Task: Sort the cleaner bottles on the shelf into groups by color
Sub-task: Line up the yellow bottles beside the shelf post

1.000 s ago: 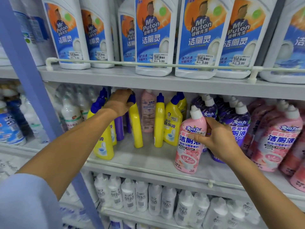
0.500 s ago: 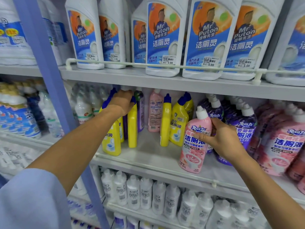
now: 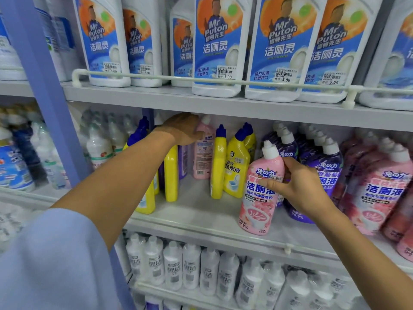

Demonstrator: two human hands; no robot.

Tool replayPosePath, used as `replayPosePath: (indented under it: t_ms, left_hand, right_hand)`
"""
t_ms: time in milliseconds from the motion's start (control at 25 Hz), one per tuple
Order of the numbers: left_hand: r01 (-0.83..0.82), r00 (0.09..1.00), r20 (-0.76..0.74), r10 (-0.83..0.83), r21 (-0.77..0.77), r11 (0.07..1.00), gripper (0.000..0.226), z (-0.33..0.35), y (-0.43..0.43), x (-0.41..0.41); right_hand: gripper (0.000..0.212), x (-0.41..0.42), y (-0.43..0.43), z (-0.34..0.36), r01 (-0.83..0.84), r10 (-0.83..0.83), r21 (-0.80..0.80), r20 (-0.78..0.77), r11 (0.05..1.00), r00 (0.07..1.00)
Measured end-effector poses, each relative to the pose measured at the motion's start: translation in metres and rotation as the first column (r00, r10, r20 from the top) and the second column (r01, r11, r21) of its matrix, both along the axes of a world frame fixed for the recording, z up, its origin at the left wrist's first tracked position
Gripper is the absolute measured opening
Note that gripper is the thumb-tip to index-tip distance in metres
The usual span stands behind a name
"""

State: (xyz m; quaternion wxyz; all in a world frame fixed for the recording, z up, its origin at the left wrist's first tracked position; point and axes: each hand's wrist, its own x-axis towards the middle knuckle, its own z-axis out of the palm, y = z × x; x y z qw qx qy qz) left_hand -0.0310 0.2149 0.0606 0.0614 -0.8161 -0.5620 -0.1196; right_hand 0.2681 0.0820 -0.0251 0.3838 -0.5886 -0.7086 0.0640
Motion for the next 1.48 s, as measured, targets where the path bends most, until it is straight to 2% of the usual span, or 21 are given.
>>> replayPosePath:
  t_ms: [240, 480, 800, 920, 1240, 1480]
  left_hand:
    - [-0.085, 0.996, 0.029, 0.084, 0.042, 0.995, 0.047, -0.011, 0.049, 0.005]
    - [-0.018, 0.993, 0.12, 0.005, 0.107, 0.994, 0.049, -0.006, 0.091, 0.021]
    - [-0.086, 0.924, 0.382, 0.008, 0.187, 0.979, 0.038, -0.043, 0.139, 0.03]
    - [-0.091, 0.927, 0.374, 0.008, 0.204, 0.975, 0.032, -0.038, 0.127, 0.033]
    - [-0.188, 0.867, 0.492, 0.076, 0.183, 0.965, 0.024, -0.036, 0.071, 0.022]
    - [-0.171, 0.893, 0.433, 0.12, 0.08, 0.982, 0.016, -0.03, 0.021, 0.026]
  right_hand:
    - [0.055, 0.004, 0.005, -0.009, 0.018, -0.017, 0.049, -0.028, 0.999, 0.999]
    - [0.059, 0.003, 0.001, -0.015, -0.021, 0.029, 0.078, -0.105, 0.997, 0.994]
    - [0.057, 0.005, 0.01, -0.023, -0.066, 0.083, 0.101, -0.174, 0.993, 0.981]
    - [0.06, 0.006, 0.009, -0.022, -0.057, 0.078, 0.115, -0.186, 0.992, 0.979]
    - [0.068, 0.005, 0.01, -0.022, -0.014, 0.029, 0.097, -0.15, 0.995, 0.988]
    - [0.063, 0.005, 0.009, -0.015, 0.0, 0.006, 0.05, -0.124, 0.999, 0.992]
